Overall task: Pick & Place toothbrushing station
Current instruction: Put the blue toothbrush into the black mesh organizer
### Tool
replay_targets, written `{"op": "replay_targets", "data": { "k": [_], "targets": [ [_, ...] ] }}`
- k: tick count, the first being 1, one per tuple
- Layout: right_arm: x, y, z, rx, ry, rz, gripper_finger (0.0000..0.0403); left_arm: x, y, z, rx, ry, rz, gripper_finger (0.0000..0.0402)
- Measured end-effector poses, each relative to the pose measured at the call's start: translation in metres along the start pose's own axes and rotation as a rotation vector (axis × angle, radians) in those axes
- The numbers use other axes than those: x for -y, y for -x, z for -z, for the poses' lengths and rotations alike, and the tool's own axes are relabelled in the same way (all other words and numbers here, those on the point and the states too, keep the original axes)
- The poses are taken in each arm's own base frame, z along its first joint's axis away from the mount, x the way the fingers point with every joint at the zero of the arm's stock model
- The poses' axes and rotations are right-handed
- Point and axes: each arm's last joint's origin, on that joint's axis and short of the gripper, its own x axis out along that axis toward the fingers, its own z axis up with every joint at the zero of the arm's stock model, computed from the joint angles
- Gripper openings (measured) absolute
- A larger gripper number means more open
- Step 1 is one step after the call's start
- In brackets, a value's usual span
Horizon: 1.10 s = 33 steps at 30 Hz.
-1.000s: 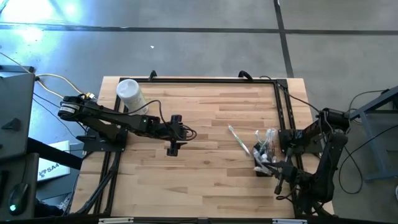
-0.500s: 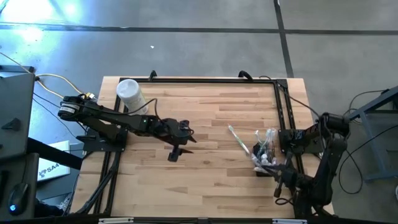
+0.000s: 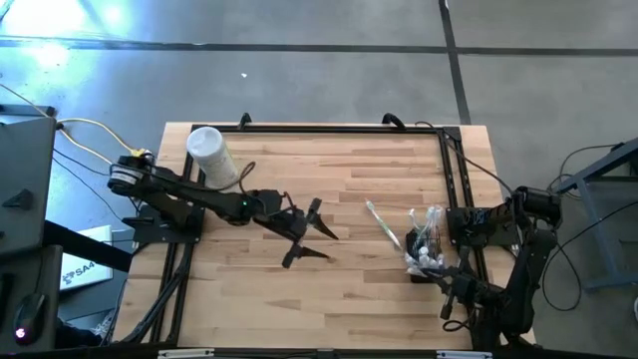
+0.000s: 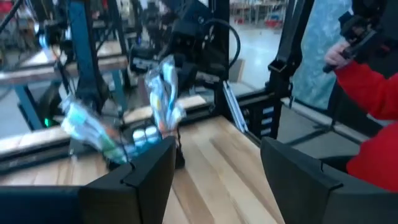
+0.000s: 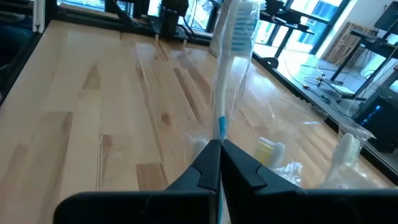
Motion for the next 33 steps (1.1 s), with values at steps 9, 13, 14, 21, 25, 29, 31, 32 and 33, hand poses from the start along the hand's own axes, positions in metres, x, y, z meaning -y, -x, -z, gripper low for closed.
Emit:
{"op": "replay_targets", "data": {
  "k": [9, 13, 14, 21, 25, 29, 31, 32, 33],
  "targets": [
    [0.000, 0.000, 0.001, -0.040, -0.052, 0.017, 0.0003, -0.006, -0.022, 0.015, 0.121, -0.046, -0.012, 0.0232],
    [0.001, 0.000, 0.001, -0.040, -0.059, 0.019, 0.0003, -0.009, -0.032, 0.012, 0.132, -0.088, -0.015, 0.0232],
    [0.000, -0.001, 0.001, -0.039, -0.062, 0.022, 0.0003, -0.010, -0.036, 0.010, 0.140, -0.094, -0.016, 0.0232],
    [0.000, -0.003, 0.000, -0.027, -0.063, 0.023, 0.0003, -0.019, -0.074, 0.017, 0.137, -0.131, -0.019, 0.0232],
    [0.000, -0.003, -0.001, -0.014, -0.062, 0.017, 0.0003, -0.025, -0.095, 0.016, 0.152, -0.120, -0.024, 0.0232],
    [0.000, -0.003, -0.001, 0.008, -0.059, 0.008, 0.0003, -0.031, -0.116, 0.011, 0.177, -0.117, -0.026, 0.0232],
    [0.000, -0.003, -0.002, 0.013, -0.057, 0.006, 0.0003, -0.033, -0.124, 0.012, 0.148, -0.097, -0.022, 0.0232],
    [0.000, -0.003, -0.002, 0.012, -0.058, 0.006, 0.0003, -0.035, -0.131, 0.011, 0.154, -0.089, -0.022, 0.0232],
    [0.000, -0.003, -0.002, 0.010, -0.058, 0.007, 0.0003, -0.037, -0.135, 0.010, 0.155, -0.084, -0.023, 0.0232]
  ]
}}
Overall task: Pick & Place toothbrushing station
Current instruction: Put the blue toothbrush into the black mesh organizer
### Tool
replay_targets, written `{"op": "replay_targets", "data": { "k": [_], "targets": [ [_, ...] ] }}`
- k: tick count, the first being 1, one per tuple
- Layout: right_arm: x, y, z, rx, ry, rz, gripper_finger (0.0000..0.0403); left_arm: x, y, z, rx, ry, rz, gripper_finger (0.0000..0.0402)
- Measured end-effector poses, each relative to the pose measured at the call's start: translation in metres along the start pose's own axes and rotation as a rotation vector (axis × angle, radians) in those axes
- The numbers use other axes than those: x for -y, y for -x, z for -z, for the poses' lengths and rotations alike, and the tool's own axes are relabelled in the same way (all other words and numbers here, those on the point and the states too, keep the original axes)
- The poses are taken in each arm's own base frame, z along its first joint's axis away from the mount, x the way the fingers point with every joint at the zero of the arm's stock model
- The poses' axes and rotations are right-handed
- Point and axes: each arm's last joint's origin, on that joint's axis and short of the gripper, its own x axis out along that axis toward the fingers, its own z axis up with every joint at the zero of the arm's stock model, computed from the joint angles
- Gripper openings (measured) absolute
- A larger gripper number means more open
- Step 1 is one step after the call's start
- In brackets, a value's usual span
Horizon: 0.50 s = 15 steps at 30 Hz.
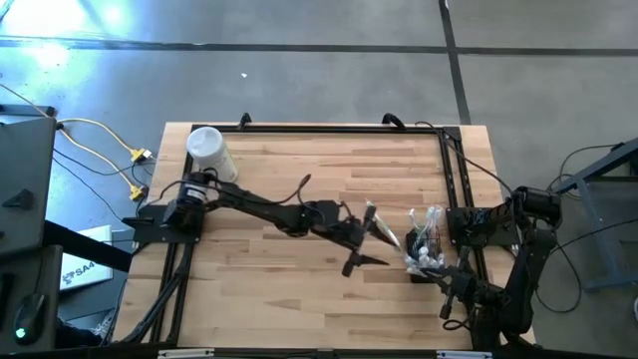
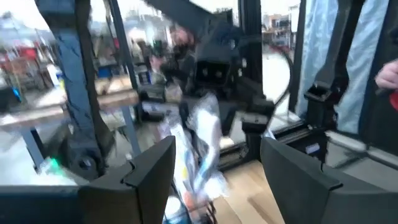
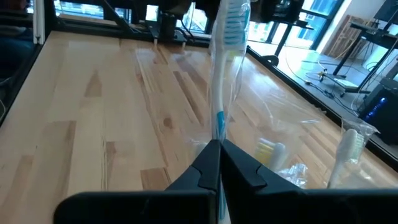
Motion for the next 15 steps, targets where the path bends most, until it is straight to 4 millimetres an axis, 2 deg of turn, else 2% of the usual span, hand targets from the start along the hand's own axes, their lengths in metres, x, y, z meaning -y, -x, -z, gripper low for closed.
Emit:
{"op": "replay_targets", "data": {
  "k": [9, 15],
  "targets": [
    [0.000, 0.000, 0.000, 0.001, 0.000, 0.000, 0.0003, -0.005, -0.022, 0.000, -0.013, 0.029, 0.014, 0.0232],
    [0.000, 0.000, 0.000, 0.014, 0.008, -0.006, 0.0003, -0.007, -0.025, 0.000, -0.009, 0.050, -0.026, 0.0232]
  ]
}}
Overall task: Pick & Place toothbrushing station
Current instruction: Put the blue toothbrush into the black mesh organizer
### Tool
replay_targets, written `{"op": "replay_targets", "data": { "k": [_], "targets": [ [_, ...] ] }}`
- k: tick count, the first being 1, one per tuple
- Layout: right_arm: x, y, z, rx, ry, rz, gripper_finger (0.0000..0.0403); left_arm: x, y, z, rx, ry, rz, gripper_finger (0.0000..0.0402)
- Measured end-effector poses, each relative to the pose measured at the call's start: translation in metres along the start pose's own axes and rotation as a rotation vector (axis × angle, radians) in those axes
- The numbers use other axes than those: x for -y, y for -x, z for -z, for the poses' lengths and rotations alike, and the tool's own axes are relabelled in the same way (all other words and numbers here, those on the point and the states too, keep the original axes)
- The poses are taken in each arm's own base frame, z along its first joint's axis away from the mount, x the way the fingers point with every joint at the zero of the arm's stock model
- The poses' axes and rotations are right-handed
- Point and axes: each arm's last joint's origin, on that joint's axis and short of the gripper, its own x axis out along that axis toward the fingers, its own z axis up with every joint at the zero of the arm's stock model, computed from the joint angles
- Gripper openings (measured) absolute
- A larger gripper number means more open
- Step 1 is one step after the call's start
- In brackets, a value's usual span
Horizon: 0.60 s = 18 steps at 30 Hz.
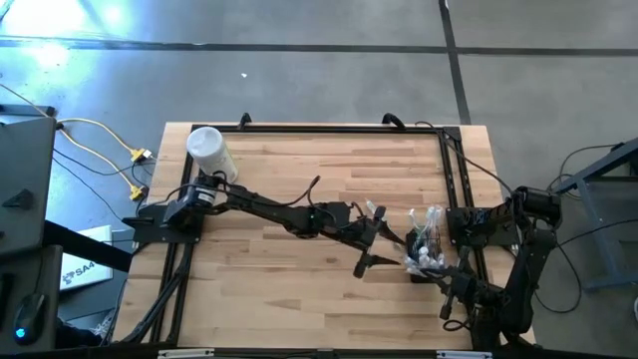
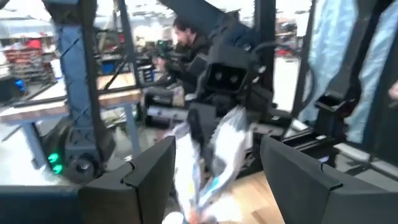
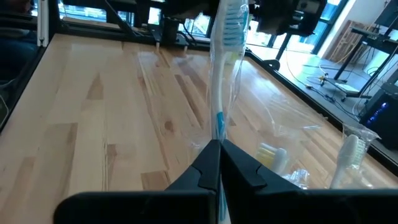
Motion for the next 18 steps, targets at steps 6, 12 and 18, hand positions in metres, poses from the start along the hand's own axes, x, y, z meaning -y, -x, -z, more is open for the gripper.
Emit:
{"op": "replay_targets", "data": {
  "k": [6, 12, 18],
  "targets": [
    [0.000, 0.000, 0.000, 0.006, 0.011, -0.003, 0.0003, -0.002, -0.006, 0.004, -0.004, 0.002, -0.015, 0.0232],
    [0.000, 0.000, 0.000, 0.006, 0.011, -0.002, 0.0003, -0.004, -0.017, 0.009, -0.011, 0.029, -0.006, 0.0232],
    [0.000, 0.000, 0.000, 0.003, 0.011, -0.001, 0.0003, -0.004, -0.017, 0.005, 0.009, 0.025, 0.002, 0.0232]
  ]
}}
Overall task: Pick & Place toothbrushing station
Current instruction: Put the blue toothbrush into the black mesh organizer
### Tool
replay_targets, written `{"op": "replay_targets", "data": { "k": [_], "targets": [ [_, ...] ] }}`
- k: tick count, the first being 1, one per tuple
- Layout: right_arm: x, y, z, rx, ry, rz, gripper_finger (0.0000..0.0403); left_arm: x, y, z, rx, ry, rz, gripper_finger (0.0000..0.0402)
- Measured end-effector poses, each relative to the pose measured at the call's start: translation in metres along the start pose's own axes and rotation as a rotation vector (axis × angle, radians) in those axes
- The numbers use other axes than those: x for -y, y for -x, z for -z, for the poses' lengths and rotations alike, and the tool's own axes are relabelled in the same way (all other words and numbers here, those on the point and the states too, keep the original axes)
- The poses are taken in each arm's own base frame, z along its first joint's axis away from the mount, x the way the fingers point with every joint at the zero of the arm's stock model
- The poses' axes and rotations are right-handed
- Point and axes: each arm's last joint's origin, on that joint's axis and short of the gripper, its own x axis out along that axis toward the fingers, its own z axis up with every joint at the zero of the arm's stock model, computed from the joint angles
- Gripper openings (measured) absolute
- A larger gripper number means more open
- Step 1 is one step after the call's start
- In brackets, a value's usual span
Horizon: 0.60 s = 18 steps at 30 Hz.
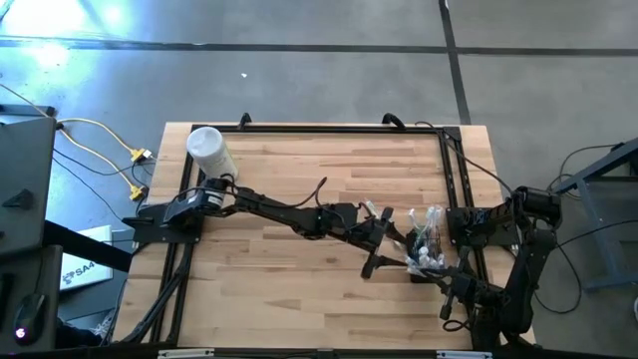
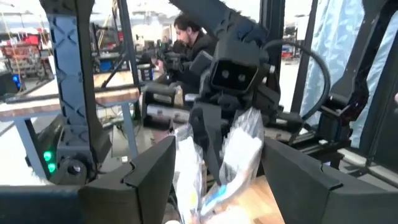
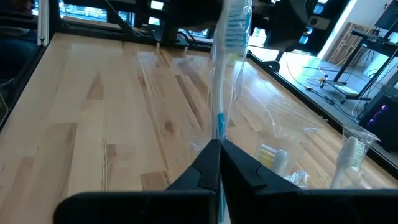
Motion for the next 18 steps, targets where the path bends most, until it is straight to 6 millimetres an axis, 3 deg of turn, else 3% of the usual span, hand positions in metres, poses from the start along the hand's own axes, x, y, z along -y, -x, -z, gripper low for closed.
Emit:
{"op": "replay_targets", "data": {
  "k": [11, 18],
  "targets": [
    [-0.0001, 0.0000, 0.0000, 0.002, -0.001, -0.001, 0.0003, 0.0017, -0.0002, -0.0018, 0.015, -0.003, 0.017, 0.0228],
    [-0.0001, 0.0000, 0.0000, 0.002, -0.002, -0.001, 0.0003, 0.0040, -0.0007, -0.0017, 0.014, -0.011, 0.021, 0.0164]
  ]
}}
